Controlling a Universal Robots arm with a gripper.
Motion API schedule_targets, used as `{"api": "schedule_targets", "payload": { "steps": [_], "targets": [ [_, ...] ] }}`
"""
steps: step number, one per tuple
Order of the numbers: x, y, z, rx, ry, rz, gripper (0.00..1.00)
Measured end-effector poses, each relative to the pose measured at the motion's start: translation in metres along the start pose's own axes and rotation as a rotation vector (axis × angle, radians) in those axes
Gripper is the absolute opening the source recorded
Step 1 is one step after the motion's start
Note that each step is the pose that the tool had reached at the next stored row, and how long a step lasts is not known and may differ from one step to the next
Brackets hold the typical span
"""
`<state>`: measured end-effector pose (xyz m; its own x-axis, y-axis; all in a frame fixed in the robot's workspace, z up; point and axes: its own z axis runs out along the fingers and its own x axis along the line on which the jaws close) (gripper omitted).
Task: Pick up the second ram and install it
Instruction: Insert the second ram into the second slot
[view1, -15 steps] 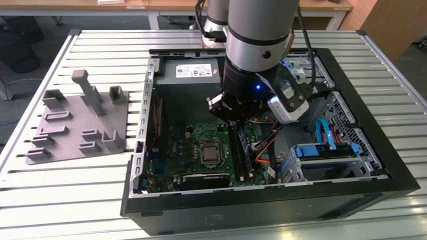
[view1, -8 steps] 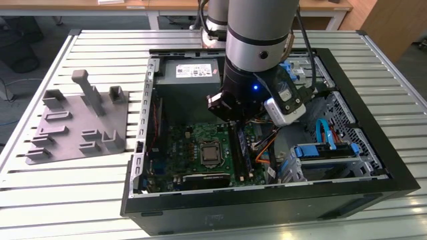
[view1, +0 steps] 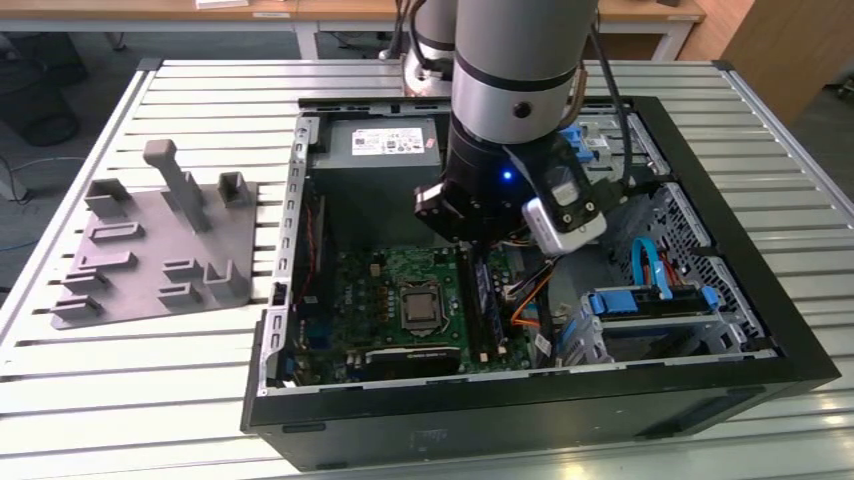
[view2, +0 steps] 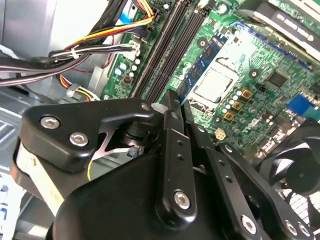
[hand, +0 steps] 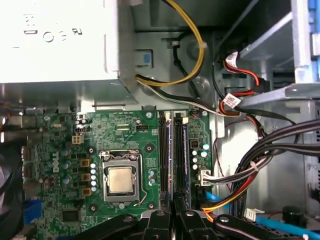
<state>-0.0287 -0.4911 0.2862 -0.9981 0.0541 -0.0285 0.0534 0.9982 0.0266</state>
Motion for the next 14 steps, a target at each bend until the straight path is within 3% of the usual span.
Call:
{"api": "schedule_targets", "payload": {
  "steps": [14],
  "targets": [
    [0.0000, 0.0000, 0.0006, 0.0092, -0.0042, 0.146, 0.14]
  ]
}}
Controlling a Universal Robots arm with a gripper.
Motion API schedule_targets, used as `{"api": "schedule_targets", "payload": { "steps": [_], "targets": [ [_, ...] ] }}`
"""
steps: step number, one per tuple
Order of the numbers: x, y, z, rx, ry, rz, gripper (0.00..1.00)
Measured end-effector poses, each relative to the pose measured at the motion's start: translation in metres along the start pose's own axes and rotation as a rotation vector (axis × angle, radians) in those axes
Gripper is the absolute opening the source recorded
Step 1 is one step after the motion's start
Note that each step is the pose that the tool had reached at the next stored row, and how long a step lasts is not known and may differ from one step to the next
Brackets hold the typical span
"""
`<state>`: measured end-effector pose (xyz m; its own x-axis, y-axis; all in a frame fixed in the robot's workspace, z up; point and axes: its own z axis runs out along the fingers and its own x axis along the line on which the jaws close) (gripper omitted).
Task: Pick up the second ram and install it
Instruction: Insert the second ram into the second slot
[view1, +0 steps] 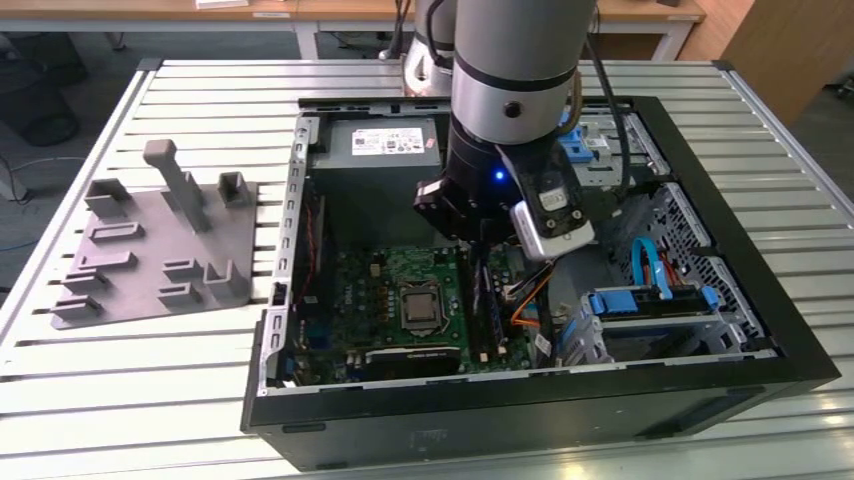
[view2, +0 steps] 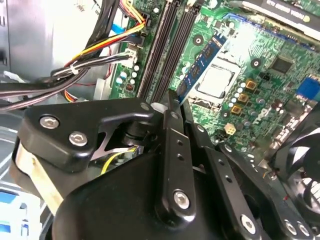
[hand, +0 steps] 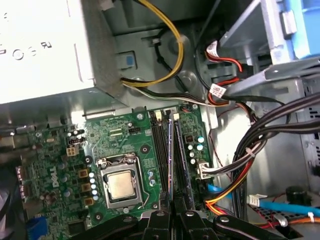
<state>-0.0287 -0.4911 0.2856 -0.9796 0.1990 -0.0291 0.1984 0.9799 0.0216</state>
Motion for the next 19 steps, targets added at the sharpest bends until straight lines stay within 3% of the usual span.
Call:
{"api": "schedule_targets", "payload": {
  "steps": [19],
  "targets": [
    [0.0000, 0.0000, 0.0005, 0.0101, -0.0048, 0.179, 0.14]
  ]
}}
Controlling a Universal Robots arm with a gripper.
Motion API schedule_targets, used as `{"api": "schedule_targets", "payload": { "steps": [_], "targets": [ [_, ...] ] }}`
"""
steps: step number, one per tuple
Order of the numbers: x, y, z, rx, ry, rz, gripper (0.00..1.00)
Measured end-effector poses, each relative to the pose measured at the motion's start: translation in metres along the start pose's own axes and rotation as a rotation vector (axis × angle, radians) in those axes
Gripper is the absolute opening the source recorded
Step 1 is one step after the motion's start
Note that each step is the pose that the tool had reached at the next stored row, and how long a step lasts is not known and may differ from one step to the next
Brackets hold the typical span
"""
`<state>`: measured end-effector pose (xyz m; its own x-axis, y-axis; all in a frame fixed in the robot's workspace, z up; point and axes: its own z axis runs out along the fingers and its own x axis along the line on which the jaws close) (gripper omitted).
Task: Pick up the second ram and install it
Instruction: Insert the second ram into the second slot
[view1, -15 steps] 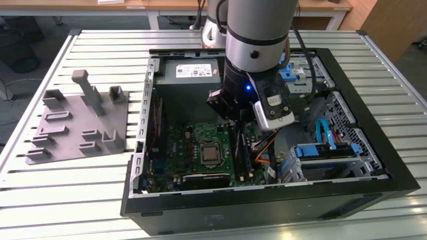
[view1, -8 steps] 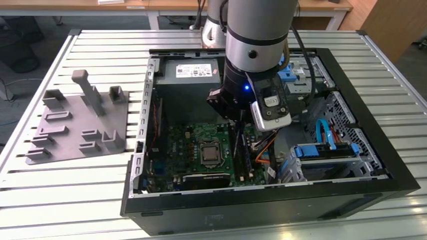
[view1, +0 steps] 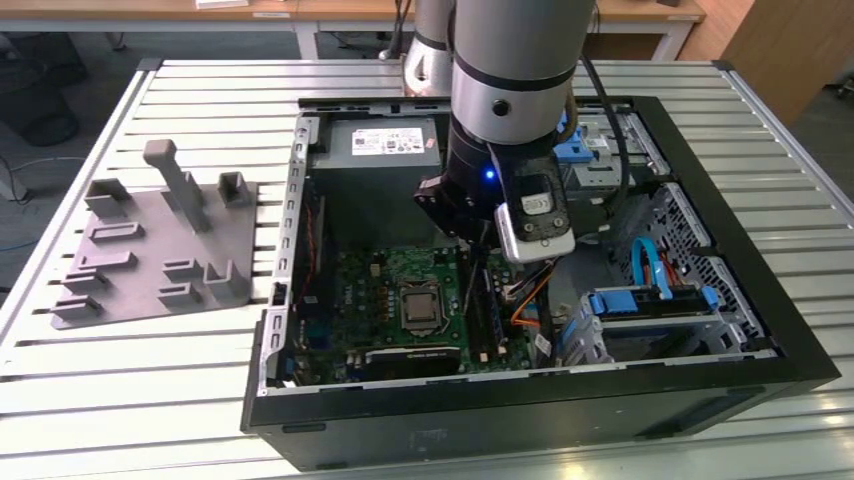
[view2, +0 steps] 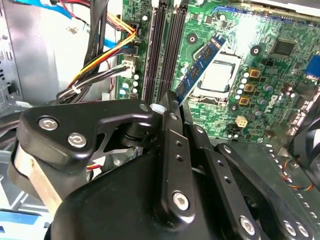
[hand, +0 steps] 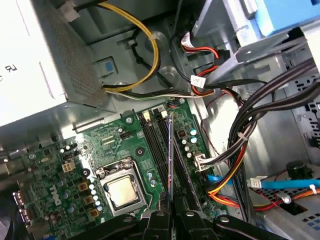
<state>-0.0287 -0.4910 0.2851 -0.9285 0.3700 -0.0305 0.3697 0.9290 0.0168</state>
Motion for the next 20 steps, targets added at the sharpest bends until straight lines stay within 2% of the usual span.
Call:
{"api": "schedule_targets", "payload": {
  "steps": [9, 11, 20],
  "targets": [
    [0.0000, 0.0000, 0.0002, 0.0031, -0.0016, 0.079, 0.14],
    [0.0000, 0.0000, 0.0002, 0.0032, -0.0016, 0.081, 0.14],
    [0.0000, 0.0000, 0.0011, -0.0016, 0.0009, -0.072, 0.14]
  ]
}}
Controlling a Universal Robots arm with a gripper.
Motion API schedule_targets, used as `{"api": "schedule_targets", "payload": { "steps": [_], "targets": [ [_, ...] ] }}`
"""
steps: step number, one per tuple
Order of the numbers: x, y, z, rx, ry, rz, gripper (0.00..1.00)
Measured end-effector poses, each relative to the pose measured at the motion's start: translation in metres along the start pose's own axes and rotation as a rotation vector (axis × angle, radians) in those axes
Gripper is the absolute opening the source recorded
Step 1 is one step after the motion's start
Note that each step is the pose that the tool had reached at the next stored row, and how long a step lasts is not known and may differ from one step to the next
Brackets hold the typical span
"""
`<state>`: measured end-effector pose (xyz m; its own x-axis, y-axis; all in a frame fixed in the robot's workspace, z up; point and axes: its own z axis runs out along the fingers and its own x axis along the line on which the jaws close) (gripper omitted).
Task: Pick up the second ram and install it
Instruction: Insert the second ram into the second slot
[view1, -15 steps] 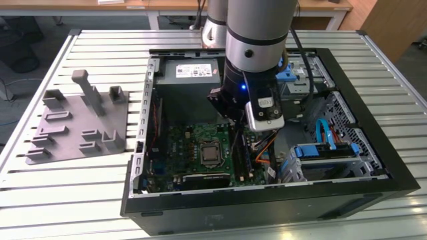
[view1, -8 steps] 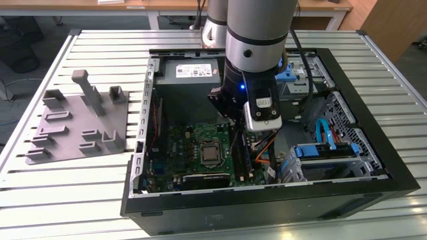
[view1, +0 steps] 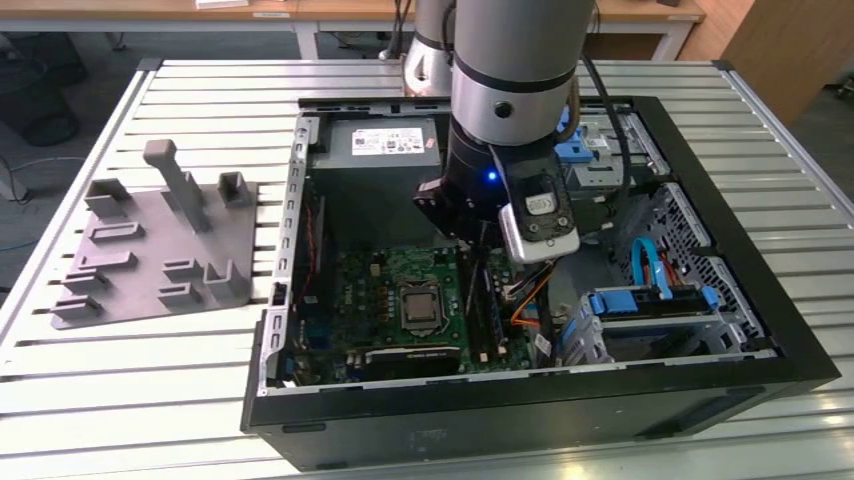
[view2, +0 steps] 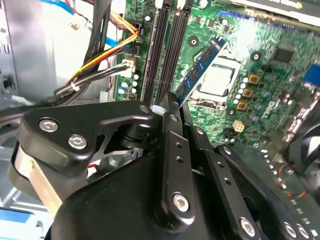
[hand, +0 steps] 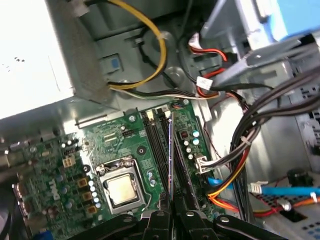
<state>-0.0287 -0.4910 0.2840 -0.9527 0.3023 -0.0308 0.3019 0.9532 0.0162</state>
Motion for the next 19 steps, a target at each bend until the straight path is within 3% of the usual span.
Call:
{"api": "schedule_targets", "payload": {
  "steps": [19],
  "targets": [
    [0.0000, 0.0000, 0.0020, -0.0105, 0.0056, -0.345, 0.14]
  ]
}}
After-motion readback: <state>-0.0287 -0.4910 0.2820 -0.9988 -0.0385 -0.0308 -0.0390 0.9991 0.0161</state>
